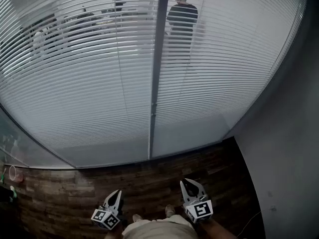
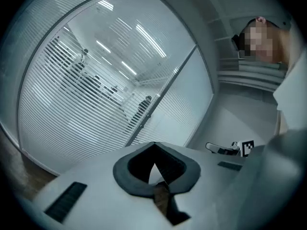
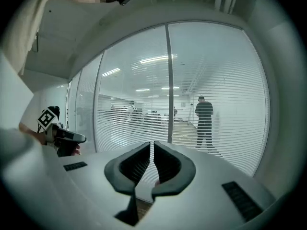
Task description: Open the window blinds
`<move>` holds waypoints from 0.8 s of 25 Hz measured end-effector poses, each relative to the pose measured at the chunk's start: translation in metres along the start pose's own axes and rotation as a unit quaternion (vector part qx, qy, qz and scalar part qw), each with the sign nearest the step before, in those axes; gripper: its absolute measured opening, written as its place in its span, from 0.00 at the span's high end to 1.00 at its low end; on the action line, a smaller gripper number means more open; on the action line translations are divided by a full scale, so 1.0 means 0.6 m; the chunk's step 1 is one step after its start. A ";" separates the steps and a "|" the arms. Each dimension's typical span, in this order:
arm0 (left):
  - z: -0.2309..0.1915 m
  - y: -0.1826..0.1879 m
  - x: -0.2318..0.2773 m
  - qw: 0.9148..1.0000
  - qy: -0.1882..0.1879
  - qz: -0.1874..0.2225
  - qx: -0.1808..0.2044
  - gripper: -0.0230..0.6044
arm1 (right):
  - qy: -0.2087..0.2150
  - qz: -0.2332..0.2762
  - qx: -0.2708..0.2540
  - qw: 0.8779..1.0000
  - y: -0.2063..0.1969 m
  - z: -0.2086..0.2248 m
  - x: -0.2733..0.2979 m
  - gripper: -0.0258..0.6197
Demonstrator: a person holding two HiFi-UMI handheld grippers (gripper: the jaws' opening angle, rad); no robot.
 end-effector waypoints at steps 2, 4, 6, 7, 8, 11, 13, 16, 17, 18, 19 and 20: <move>0.014 0.015 0.006 1.000 0.002 0.001 0.002 0.95 | 0.005 0.001 -0.002 1.000 0.010 0.011 -0.002 0.91; 0.033 0.029 0.010 1.000 0.003 0.007 0.005 0.95 | 0.010 0.000 -0.012 1.000 0.027 0.027 -0.009 0.91; 0.048 0.035 0.011 1.000 0.005 0.012 0.008 0.95 | 0.011 -0.004 -0.020 1.000 0.041 0.043 -0.020 0.91; 0.054 0.035 0.010 1.000 0.006 0.013 0.008 0.95 | 0.013 -0.007 -0.020 1.000 0.044 0.050 -0.025 0.91; 0.059 0.034 0.011 1.000 0.007 0.013 0.008 0.95 | 0.014 -0.008 -0.020 1.000 0.045 0.055 -0.028 0.91; 0.069 0.027 0.012 1.000 0.011 0.009 0.003 0.95 | 0.015 -0.009 -0.022 1.000 0.040 0.067 -0.030 0.91; 0.078 0.020 0.012 1.000 0.011 0.005 0.001 0.95 | 0.021 -0.012 -0.018 1.000 0.037 0.070 -0.030 0.91; 0.093 0.017 0.013 1.000 0.008 0.003 0.003 0.95 | 0.047 -0.030 -0.029 0.998 0.045 0.072 -0.036 0.91; 0.100 0.018 0.012 1.000 0.007 0.003 0.005 0.95 | 0.054 -0.035 -0.036 0.997 0.048 0.073 -0.043 0.91; 0.107 0.019 0.009 1.000 0.007 0.004 0.007 0.95 | 0.058 -0.039 -0.040 0.997 0.050 0.075 -0.052 0.91; 0.112 0.020 0.007 1.000 0.008 0.004 0.008 0.95 | 0.059 -0.044 -0.043 0.996 0.052 0.078 -0.059 0.91; 0.115 0.020 0.007 1.000 0.009 0.005 0.008 0.95 | 0.058 -0.049 -0.048 0.996 0.052 0.084 -0.064 0.91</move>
Point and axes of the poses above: the fingertips, and each gripper's own axes: x forward along the fingers, z to its right, y out of its top, the point moved 8 cm from there along -x, backward along the fingers, and after that the axes turned 5 degrees about -z, right-handed, at the moved point
